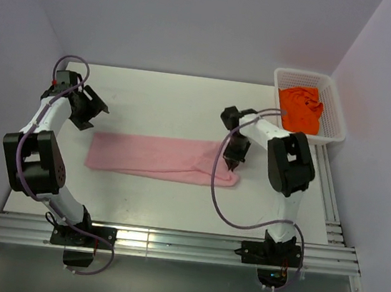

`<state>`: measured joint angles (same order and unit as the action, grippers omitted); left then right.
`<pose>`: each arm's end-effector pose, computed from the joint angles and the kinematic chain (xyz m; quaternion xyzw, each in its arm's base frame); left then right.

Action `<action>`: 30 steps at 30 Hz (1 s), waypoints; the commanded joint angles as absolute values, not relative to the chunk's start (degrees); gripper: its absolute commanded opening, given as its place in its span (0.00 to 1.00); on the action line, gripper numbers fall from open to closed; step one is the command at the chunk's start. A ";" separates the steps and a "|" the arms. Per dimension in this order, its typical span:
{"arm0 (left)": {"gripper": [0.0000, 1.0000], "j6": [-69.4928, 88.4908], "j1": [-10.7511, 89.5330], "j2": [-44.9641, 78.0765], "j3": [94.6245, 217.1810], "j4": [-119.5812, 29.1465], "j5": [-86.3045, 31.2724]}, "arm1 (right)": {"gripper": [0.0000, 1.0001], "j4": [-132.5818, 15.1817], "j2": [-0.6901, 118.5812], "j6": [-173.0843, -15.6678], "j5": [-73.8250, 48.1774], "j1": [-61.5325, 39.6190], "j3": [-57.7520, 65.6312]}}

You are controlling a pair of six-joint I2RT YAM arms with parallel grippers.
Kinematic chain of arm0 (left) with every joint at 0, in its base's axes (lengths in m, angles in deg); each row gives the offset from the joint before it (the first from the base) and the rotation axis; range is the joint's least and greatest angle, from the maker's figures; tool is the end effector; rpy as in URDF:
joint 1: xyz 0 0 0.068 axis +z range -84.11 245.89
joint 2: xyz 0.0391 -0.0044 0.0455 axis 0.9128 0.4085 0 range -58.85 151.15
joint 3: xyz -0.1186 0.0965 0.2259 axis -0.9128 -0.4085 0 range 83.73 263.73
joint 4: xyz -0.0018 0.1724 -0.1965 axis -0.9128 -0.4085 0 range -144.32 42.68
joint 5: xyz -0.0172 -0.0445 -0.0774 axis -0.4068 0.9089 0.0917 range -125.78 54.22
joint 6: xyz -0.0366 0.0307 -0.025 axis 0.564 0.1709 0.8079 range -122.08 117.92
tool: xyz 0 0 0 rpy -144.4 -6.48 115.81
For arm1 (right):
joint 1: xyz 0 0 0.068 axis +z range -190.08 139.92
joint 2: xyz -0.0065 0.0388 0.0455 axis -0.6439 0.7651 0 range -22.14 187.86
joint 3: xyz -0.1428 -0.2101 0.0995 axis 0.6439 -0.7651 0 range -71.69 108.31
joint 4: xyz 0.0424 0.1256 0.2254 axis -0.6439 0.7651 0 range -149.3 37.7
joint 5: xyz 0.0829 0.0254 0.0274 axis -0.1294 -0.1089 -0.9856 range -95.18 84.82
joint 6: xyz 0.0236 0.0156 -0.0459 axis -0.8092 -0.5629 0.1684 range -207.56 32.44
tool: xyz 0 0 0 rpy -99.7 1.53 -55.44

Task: Fold and stack the t-shirts
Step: Rotate the tshirt 90 degrees

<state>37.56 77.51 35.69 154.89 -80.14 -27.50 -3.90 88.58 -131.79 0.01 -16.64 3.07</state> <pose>0.3442 0.0654 0.2438 -0.3939 0.8695 -0.1372 0.2646 0.3173 0.1340 0.1557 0.1797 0.9826 -0.0441 0.0155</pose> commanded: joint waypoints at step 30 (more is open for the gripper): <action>0.77 36.15 76.70 58.38 175.83 -88.09 -39.11 | 1.00 -31.35 76.58 -127.12 -17.49 -13.36 13.31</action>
